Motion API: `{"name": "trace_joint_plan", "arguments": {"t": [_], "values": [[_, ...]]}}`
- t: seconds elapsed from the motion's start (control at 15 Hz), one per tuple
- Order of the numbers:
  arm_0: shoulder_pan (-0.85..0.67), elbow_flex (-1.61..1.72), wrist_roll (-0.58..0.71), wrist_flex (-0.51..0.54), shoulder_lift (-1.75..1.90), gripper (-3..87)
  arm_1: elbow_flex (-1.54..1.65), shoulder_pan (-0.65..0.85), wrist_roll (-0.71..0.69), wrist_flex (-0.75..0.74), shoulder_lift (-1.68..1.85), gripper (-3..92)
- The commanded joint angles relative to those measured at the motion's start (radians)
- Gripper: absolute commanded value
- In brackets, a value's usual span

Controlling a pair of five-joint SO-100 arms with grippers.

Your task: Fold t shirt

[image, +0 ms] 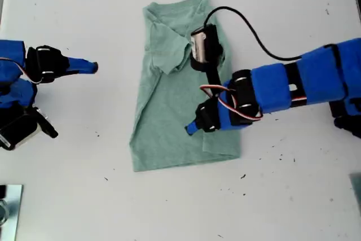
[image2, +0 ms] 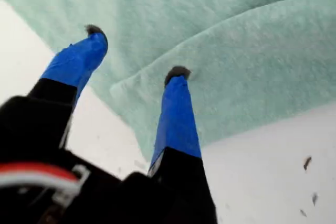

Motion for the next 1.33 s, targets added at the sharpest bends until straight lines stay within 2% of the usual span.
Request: {"name": "trace_joint_plan", "arguments": {"t": [0.0, 0.07, 0.13, 0.2, 0.4, 0.6, 0.8, 0.93, 1.07, 1.2, 1.27], "values": [[0.005, 0.012, 0.005, 0.006, 0.009, -0.3, -0.179, 0.026, -0.078, 0.229, 0.164, 28.5], [0.002, 0.012, 0.005, 0.006, 0.011, -0.3, -0.12, 0.071, -0.107, 0.324, 0.264, 25.5], [0.0, 0.012, 0.005, 0.008, 0.012, -0.3, 0.017, 0.141, -0.132, 0.393, 0.388, 11.6], [0.0, 0.012, 0.005, 0.008, 0.012, -0.3, 0.212, 0.219, -0.201, 0.38, 0.546, 5.0], [0.005, 0.012, 0.005, 0.008, 0.012, -0.3, 0.873, 0.41, -0.339, 0.153, 1.066, 1.6], [-0.002, 0.012, 0.003, 0.008, 0.014, -0.3, 1.361, 0.459, -0.325, -0.015, 1.456, 1.6], [0.021, 0.005, -0.017, 0.005, 0.002, -0.3, 1.394, 0.471, -0.29, -0.012, 1.463, 1.6], [0.152, -0.196, -0.173, -0.037, -0.27, -0.3, 1.39, 0.477, -0.285, -0.008, 1.463, 1.6], [0.308, -0.712, -0.247, 0.147, -0.802, -0.3, 1.39, 0.472, -0.279, -0.005, 1.466, 1.6], [0.413, -1.269, -0.236, 0.456, -1.239, -0.3, 1.39, 0.471, -0.281, -0.005, 1.466, 1.6], [0.457, -1.525, -0.216, 0.555, -1.422, -0.3, 1.39, 0.471, -0.282, -0.005, 1.47, 1.6]]}}
